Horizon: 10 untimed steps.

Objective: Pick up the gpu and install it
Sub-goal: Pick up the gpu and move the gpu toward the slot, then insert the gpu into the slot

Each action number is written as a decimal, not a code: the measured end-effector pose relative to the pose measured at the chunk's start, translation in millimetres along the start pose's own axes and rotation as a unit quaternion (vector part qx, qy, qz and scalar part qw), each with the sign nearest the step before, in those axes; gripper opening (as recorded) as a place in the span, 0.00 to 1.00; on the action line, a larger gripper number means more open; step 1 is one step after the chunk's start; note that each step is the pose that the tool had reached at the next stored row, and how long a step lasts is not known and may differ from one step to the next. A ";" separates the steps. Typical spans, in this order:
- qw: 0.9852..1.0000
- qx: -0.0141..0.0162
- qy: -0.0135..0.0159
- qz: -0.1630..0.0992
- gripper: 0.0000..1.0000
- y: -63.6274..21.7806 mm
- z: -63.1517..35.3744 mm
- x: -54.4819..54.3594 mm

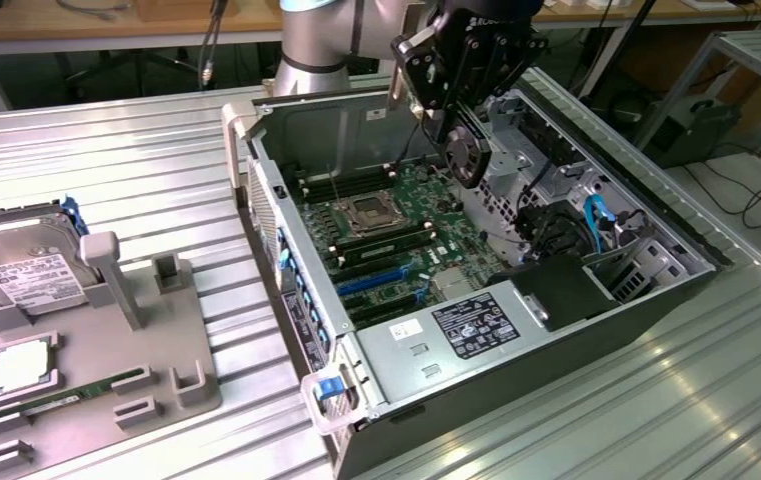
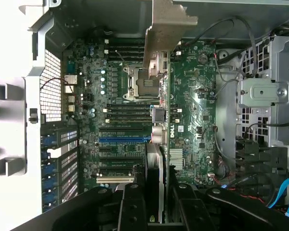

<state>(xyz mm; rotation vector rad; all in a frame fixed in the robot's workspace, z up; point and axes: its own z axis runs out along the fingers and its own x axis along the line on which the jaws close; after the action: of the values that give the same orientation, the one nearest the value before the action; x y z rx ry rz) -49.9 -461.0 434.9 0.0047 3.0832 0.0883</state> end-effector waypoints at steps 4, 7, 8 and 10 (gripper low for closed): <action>1.000 0.000 0.000 0.000 0.27 0.0 0.0 0.0; 1.000 0.000 0.000 0.000 0.27 0.0 0.0 0.0; 1.000 0.000 0.000 0.000 0.27 0.0 0.0 0.0; 1.000 0.000 0.000 -0.003 0.27 0.0 0.0 0.0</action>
<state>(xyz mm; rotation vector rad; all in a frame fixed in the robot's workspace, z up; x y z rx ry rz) -49.9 -461.0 434.9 -0.0033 3.0834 0.0886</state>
